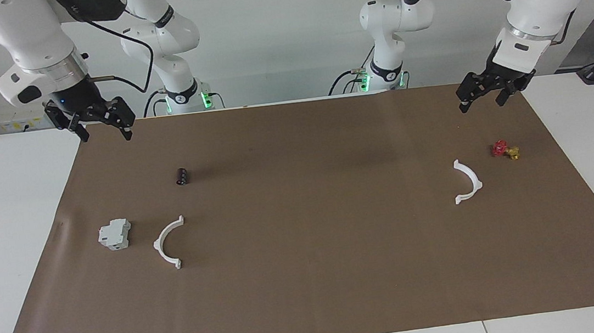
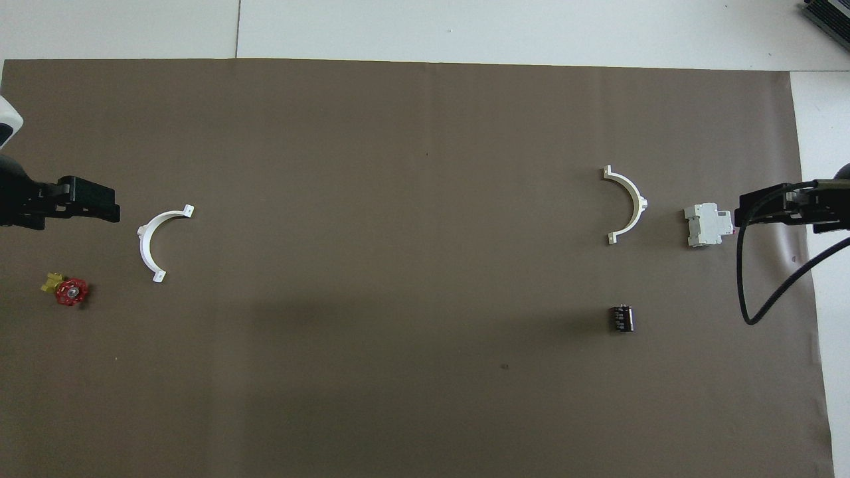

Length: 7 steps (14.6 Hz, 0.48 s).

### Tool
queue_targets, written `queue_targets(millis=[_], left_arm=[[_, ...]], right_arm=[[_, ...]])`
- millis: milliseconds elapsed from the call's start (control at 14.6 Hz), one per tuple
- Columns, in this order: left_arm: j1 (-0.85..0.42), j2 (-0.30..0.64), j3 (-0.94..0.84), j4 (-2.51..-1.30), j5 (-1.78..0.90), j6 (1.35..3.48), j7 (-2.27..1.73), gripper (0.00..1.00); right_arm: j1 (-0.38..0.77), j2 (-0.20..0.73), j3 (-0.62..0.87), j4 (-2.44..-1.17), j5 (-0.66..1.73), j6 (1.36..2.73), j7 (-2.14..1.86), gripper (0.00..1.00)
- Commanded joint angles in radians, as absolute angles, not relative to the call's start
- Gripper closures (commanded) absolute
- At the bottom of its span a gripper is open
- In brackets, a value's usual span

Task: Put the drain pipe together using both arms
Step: 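Move the right gripper toward the white clamp half nearer it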

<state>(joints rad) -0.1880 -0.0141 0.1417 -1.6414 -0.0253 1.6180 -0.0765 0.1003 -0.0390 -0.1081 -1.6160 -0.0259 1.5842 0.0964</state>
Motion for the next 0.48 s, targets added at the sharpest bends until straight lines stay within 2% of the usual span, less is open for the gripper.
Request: queue_targets(millis=[0,274,411], left_arm=[[-0.181,-0.021,0.135,-1.643,-0.035,1.618,-0.086,0.00],[-0.181,-0.021,0.135,-1.641,-0.035,1.618,-0.086,0.00],[-0.181,-0.021,0.135,-1.641,-0.035,1.620,-0.086,0.00]], right_arm=[[0.098,-0.037,-0.107,-1.614,-0.023,1.583,0.075,0.00],[0.098,-0.041,-0.107,-1.627,-0.023,1.598,0.080,0.00],[0.101,-0.046,-0.107,-1.661,-0.021,1.661,0.071,0.00]])
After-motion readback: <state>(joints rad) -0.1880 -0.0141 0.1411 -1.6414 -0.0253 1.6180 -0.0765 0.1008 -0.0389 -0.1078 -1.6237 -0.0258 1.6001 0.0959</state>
